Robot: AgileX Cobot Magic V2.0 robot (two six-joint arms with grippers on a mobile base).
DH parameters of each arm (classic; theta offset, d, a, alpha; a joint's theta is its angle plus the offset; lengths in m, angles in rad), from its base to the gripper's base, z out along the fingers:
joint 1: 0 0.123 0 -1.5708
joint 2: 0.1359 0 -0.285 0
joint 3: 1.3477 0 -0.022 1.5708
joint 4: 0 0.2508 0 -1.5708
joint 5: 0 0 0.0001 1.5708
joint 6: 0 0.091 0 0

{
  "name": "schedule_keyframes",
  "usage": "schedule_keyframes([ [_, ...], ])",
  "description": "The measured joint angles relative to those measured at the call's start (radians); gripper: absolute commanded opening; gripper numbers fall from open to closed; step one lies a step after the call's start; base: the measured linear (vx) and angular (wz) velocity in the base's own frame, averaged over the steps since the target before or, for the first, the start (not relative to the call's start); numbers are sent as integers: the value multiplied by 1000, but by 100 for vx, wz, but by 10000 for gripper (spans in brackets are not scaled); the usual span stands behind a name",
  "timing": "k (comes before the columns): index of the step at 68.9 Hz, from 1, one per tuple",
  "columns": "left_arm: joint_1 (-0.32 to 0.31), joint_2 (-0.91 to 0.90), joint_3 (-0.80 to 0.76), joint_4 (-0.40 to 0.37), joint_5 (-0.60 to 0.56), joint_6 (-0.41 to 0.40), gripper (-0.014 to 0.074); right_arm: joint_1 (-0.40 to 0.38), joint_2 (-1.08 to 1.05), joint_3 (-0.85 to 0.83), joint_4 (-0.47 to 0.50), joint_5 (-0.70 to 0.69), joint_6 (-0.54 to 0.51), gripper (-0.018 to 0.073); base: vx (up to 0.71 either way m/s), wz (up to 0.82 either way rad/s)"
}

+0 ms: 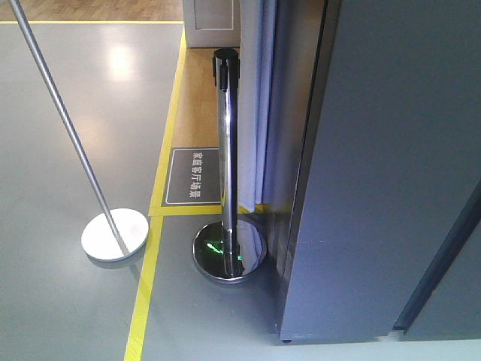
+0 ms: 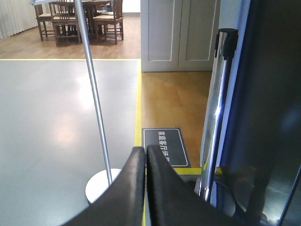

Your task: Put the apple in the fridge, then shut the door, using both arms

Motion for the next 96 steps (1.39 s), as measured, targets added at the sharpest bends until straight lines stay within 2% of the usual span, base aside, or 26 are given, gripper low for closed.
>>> schedule_keyframes([
  [96, 0, 0, 0, 0, 1, -1, -8, 0, 0, 0, -5, 0, 11, -3, 0, 0],
])
